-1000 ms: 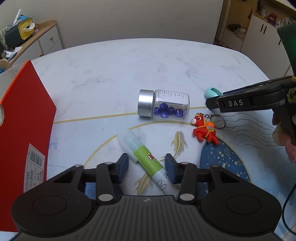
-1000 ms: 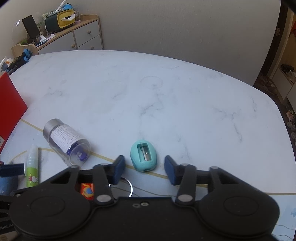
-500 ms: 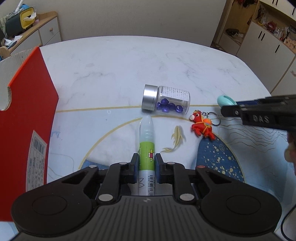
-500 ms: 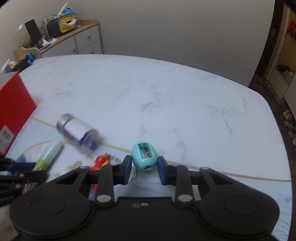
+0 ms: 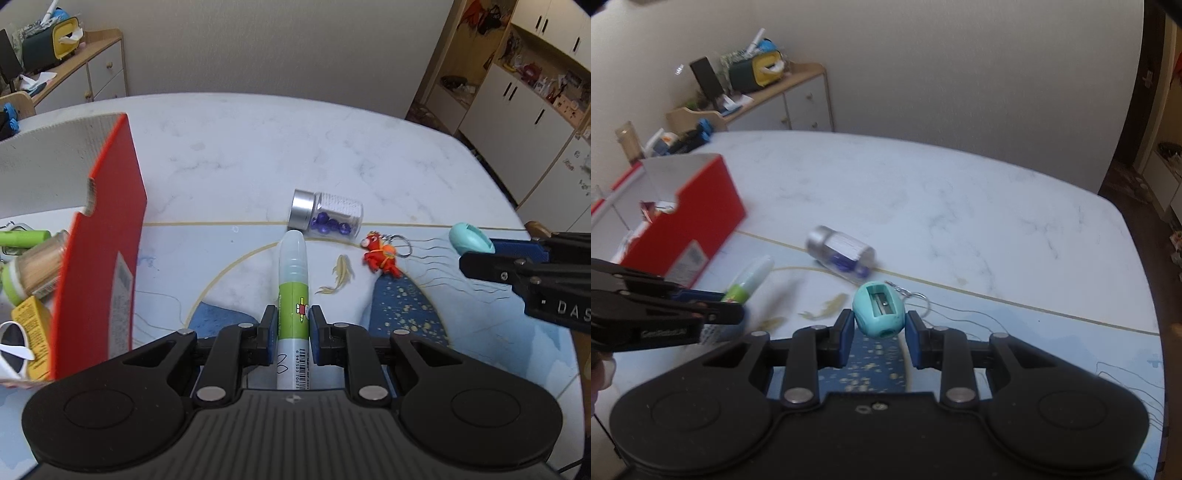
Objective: Organize rigid objects
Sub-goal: 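Grasp the white glue stick with the left gripper while the right gripper grasps the teal sharpener, then carry the glue stick and teal sharpener with both grippers into the box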
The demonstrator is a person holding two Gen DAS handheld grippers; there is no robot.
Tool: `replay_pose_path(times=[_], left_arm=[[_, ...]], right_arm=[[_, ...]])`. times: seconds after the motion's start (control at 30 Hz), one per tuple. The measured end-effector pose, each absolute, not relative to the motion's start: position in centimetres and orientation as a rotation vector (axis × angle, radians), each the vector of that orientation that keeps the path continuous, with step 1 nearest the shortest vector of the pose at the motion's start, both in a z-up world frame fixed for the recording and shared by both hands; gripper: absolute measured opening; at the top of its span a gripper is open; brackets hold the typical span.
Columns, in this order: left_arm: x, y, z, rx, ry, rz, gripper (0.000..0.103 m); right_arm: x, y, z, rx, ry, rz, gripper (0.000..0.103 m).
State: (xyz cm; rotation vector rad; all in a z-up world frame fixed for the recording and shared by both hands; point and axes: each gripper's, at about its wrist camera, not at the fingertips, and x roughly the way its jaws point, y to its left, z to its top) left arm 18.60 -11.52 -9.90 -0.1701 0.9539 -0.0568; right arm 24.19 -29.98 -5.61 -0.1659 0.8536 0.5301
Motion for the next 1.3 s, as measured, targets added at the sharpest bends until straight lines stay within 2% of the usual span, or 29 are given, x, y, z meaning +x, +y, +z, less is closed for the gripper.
replay_pose_path(times=[0.47,0.77,1.3], left_arm=[[15.9,-7.6,-4.1,-0.169,0.873,-0.095,0.017],[15.0,-0.9,-2.0,-0.175,0.832,-0.047,0.017],[14.1,12.3,-1.3,-0.191,0.83,0.064,0.017]], right_arm=[[19.3,-26.1,-0.7,-0.186,0.782,0.573,0.029],[18.1,-21.4,0.6,-0.206,0.755,0.598,0.029],[16.8,-10.3,1.8,-0.235,0.724,0.667,0.029]])
